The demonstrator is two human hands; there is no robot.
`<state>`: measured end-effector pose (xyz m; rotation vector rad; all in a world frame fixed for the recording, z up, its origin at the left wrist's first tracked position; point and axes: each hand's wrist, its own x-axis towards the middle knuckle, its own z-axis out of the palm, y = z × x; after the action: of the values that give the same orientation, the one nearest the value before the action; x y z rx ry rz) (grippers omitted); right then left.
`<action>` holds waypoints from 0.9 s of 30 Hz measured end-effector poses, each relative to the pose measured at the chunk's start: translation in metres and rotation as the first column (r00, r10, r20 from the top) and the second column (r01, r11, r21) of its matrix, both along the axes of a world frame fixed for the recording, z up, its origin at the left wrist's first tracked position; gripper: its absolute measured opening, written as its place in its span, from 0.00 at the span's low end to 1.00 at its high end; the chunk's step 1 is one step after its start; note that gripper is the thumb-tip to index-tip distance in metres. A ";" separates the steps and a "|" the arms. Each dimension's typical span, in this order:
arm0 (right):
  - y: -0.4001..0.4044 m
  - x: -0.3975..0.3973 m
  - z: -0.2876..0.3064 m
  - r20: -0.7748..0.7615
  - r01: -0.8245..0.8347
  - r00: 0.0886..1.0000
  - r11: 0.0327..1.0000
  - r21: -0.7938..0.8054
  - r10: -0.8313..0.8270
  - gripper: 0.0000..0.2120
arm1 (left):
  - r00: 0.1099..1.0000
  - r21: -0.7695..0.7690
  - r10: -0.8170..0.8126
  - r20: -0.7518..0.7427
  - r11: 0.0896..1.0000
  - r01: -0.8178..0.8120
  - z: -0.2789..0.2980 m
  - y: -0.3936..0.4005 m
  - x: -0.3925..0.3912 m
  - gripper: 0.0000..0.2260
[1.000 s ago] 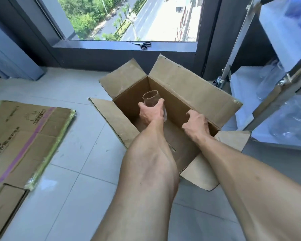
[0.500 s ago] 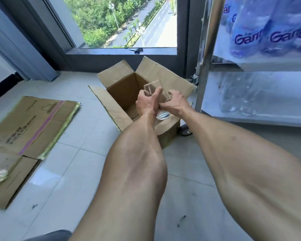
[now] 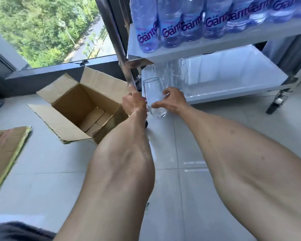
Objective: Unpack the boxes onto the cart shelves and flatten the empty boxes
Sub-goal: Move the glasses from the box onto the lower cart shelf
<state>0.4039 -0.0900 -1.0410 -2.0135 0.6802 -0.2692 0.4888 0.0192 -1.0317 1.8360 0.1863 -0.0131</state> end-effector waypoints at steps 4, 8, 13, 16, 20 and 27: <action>-0.048 -0.041 -0.010 -0.042 0.161 0.986 0.986 -0.041 -0.162 0.35 | 0.994 0.294 -0.109 0.010 0.951 0.101 -0.013 -0.046 -0.033 0.16; -0.078 -0.065 -0.022 -0.053 0.347 0.932 0.926 -0.147 -0.358 0.36 | 0.963 0.378 -0.240 -0.125 0.886 0.269 -0.028 -0.080 -0.041 0.36; -0.101 -0.059 -0.035 0.090 0.575 0.815 0.783 -0.236 -0.572 0.33 | 0.948 0.397 -0.310 -0.075 0.862 0.314 -0.052 -0.118 -0.037 0.56; -0.105 -0.045 -0.039 0.173 0.611 0.791 0.769 -0.187 -0.586 0.34 | 0.960 0.426 -0.279 -0.035 0.865 0.267 -0.065 -0.130 -0.035 0.57; -0.110 -0.033 -0.050 0.212 0.615 0.784 0.777 -0.132 -0.584 0.35 | 0.966 0.438 -0.257 0.023 0.871 0.221 -0.077 -0.139 -0.036 0.56; -0.112 -0.022 -0.073 0.214 0.687 0.711 0.727 -0.003 -0.670 0.34 | 0.974 0.417 -0.187 0.130 0.901 0.118 -0.096 -0.148 -0.028 0.56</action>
<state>0.3822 -0.2020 -1.1143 -1.6948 1.2880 -0.9411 0.4611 -0.1286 -1.1275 2.2543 -0.0835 0.0752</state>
